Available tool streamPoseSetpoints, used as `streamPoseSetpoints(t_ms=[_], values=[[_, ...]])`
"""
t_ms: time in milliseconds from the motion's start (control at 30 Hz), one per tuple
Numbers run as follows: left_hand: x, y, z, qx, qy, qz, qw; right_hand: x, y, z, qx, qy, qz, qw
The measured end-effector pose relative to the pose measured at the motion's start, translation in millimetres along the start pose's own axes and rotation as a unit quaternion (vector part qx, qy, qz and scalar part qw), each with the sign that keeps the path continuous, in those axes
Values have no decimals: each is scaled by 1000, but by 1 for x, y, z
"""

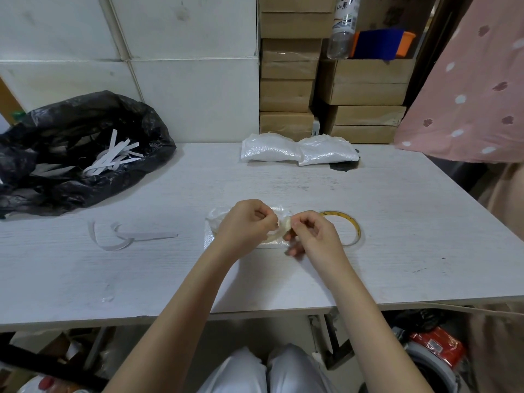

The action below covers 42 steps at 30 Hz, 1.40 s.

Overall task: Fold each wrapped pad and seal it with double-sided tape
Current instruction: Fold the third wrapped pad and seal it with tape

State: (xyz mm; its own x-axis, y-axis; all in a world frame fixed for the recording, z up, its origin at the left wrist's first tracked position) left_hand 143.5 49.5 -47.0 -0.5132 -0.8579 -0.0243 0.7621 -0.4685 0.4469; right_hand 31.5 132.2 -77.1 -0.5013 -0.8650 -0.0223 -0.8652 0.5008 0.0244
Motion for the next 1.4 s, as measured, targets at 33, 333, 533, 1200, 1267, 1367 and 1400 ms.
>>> streamPoseSetpoints(t_ms=[33, 333, 533, 1200, 1267, 1367, 1400], values=[[0, -1, -2, -34, 7, -2, 999, 0, 1, -1, 7, 6, 6, 1000], [-2, 9, -7, -196, 45, 19, 979, -1, -7, -10, -95, 129, -4, 987], [-3, 18, -19, -289, 89, 45, 952, 1, -6, -9, -102, 123, 21, 987], [-6, 39, -10, -473, -4, 20, 881, 1, -9, -11, -231, 158, 54, 959], [-7, 44, -6, -475, -10, 26, 879, 1, -9, -10, -232, 153, 52, 959], [-7, 59, -5, -500, -20, 32, 865, 0, -7, -10, -223, 147, 55, 962], [-8, 65, -6, -501, -26, 34, 864, 0, -7, -10, -223, 147, 56, 962]])
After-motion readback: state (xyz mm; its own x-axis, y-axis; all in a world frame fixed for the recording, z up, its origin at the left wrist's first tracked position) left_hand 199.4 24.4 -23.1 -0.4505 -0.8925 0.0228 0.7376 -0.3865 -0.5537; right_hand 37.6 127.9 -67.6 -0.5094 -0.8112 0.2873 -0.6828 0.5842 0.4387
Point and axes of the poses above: each hand's wrist, its own x-axis towards the middle knuckle, its own y-axis out of the back of the hand, z = x × y, the point moved 8 cm from there along x, towards the middle knuckle
